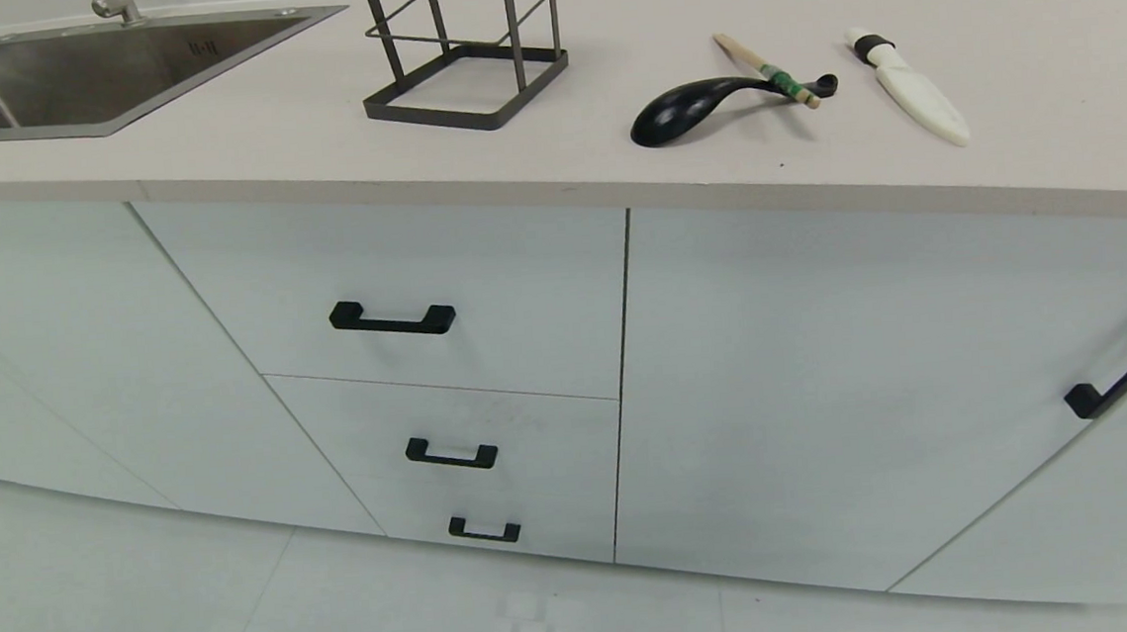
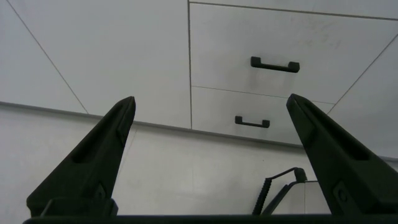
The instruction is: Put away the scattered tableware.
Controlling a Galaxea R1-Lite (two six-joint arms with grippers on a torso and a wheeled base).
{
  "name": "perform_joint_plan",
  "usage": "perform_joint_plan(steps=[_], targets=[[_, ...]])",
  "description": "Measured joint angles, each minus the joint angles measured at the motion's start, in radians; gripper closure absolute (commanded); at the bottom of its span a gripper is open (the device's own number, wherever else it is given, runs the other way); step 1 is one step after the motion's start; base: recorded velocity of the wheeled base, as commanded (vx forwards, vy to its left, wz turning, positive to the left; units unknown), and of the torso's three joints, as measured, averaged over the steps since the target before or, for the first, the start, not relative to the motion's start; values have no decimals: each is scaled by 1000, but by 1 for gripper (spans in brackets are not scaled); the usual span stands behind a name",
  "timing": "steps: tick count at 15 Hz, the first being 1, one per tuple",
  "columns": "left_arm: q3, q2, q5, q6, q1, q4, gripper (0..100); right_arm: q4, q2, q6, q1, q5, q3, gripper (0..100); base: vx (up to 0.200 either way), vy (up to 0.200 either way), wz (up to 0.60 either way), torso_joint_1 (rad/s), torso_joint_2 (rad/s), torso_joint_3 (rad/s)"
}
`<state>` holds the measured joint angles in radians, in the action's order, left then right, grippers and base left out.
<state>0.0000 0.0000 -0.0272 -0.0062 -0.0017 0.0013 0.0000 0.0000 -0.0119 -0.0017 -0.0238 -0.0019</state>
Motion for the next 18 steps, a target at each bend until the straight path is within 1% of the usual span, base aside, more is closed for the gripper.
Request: perform_joint_plan(steps=[1, 3, 4, 5, 6, 7, 8, 9, 10, 11, 12, 13, 16, 18], targets=[[0, 0, 0, -1, 0, 0, 0, 0, 0, 0, 0, 0, 0, 100, 0, 0, 0, 0, 0, 0], [0, 0, -9, 15, 0, -1, 0, 0, 0, 0, 2, 0, 0, 100, 0, 0, 0, 0, 0, 0], [0, 0, -19, 41, 0, -8, 0, 0, 0, 0, 2, 0, 0, 100, 0, 0, 0, 0, 0, 0], [0, 0, -31, 102, 1, -21, 0, 0, 0, 0, 2, 0, 0, 100, 0, 0, 0, 0, 0, 0], [0, 0, -41, 121, 1, -27, 0, 0, 0, 0, 2, 0, 0, 100, 0, 0, 0, 0, 0, 0], [0, 0, -52, 123, 2, -32, 0, 0, 0, 0, 2, 0, 0, 100, 0, 0, 0, 0, 0, 0], [-4, 1, -58, 118, 2, -79, 0, 0, 0, 0, 2, 0, 0, 100, 0, 0, 0, 0, 0, 0], [-35, 5, -62, 109, 3, -131, 0, 0, 0, 0, 2, 0, 0, 100, 0, 0, 0, 0, 0, 0], [-75, 19, -76, 114, 4, -179, 0, 0, 0, 0, 2, 0, 0, 100, 0, 0, 0, 0, 0, 0], [-116, 49, -101, 139, 3, -205, 0, 0, 0, 0, 2, 1, 0, 100, 0, 0, 0, 0, 0, 0], [-154, 85, -131, 183, 0, -221, 0, 0, 0, 0, 2, 0, 0, 100, 0, 0, 0, 0, 0, 0], [-174, 132, -170, 254, -4, -216, 0, 0, 0, 0, 2, 1, 0, 100, 0, 0, 0, 0, 0, 0], [-202, 339, -299, 544, -40, -190, 0, 0, 0, 0, 2, 0, 0, 100, 0, 0, 0, 0, 0, 0], [-208, 485, -341, 683, -72, -167, 0, 0, 0, 0, 2, 1, 0, 100, 0, 0, 0, 0, 0, 0]])
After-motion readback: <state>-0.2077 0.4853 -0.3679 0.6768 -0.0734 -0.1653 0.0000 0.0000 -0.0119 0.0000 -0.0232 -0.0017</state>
